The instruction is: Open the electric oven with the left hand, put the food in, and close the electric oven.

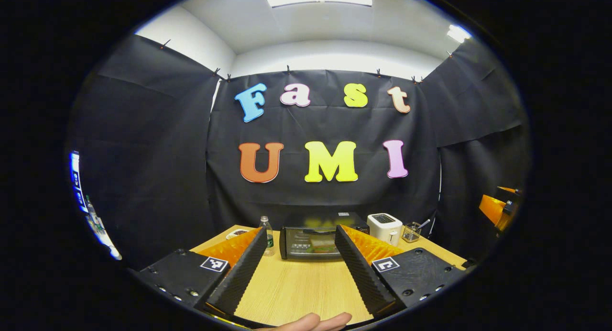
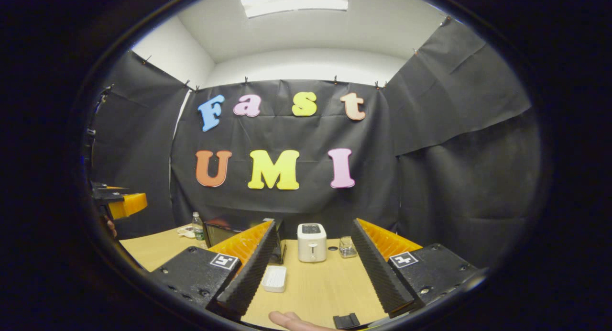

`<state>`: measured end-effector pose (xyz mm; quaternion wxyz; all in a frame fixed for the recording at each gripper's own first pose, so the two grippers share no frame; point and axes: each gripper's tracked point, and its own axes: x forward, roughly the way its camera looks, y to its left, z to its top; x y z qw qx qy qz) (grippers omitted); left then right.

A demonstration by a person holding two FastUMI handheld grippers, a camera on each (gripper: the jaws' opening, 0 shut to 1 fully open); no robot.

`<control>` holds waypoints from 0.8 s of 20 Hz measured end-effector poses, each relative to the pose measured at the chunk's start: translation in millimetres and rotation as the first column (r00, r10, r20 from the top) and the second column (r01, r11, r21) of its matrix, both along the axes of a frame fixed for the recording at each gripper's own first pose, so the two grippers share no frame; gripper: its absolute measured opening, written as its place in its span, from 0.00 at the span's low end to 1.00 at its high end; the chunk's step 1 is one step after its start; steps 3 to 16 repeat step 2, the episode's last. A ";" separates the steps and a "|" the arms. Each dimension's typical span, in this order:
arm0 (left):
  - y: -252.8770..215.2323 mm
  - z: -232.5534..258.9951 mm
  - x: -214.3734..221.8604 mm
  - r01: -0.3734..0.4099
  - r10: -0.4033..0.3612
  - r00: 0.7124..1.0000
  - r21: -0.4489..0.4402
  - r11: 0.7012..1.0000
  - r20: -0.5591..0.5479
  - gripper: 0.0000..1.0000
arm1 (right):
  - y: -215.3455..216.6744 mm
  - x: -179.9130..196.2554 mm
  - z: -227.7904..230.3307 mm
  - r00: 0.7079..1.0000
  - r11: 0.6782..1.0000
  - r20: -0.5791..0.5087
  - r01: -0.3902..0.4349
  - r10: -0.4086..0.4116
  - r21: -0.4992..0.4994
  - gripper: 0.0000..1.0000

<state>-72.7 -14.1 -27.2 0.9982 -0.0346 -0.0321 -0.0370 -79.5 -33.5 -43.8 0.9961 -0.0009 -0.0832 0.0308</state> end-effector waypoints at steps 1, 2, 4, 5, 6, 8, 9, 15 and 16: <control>-3.5 -1.9 -6.8 -0.001 0.001 1.000 -0.008 1.000 0.002 0.93 | -0.6 -2.6 -1.9 1.000 1.000 -0.001 0.002 -0.002 0.000 0.89; -7.3 -2.9 -15.2 0.004 -0.004 1.000 -0.015 1.000 0.010 0.93 | 0.0 -4.5 -4.5 1.000 1.000 -0.005 0.001 -0.001 -0.002 0.89; -7.3 -2.9 -15.2 0.004 -0.004 1.000 -0.015 1.000 0.010 0.93 | 0.0 -4.5 -4.5 1.000 1.000 -0.005 0.001 -0.001 -0.002 0.89; -7.3 -2.9 -15.2 0.004 -0.004 1.000 -0.015 1.000 0.010 0.93 | 0.0 -4.5 -4.5 1.000 1.000 -0.005 0.001 -0.001 -0.002 0.89; -7.3 -2.9 -15.2 0.004 -0.004 1.000 -0.015 1.000 0.010 0.93 | 0.0 -4.5 -4.5 1.000 1.000 -0.005 0.001 -0.001 -0.002 0.89; -7.3 -2.9 -15.2 0.004 -0.004 1.000 -0.015 1.000 0.010 0.93 | 0.0 -4.5 -4.5 1.000 1.000 -0.005 0.001 -0.001 -0.002 0.89; -7.3 -2.9 -15.2 0.004 -0.004 1.000 -0.015 1.000 0.010 0.93 | 0.0 -4.5 -4.5 1.000 1.000 -0.005 0.001 -0.001 -0.002 0.89; -7.3 -2.9 -15.2 0.004 -0.004 1.000 -0.015 1.000 0.010 0.93 | 0.0 -4.5 -4.5 1.000 1.000 -0.005 0.001 -0.001 -0.002 0.89; -7.3 -2.9 -15.2 0.004 -0.004 1.000 -0.015 1.000 0.010 0.93 | 0.0 -4.5 -4.5 1.000 1.000 -0.005 0.001 -0.001 -0.002 0.89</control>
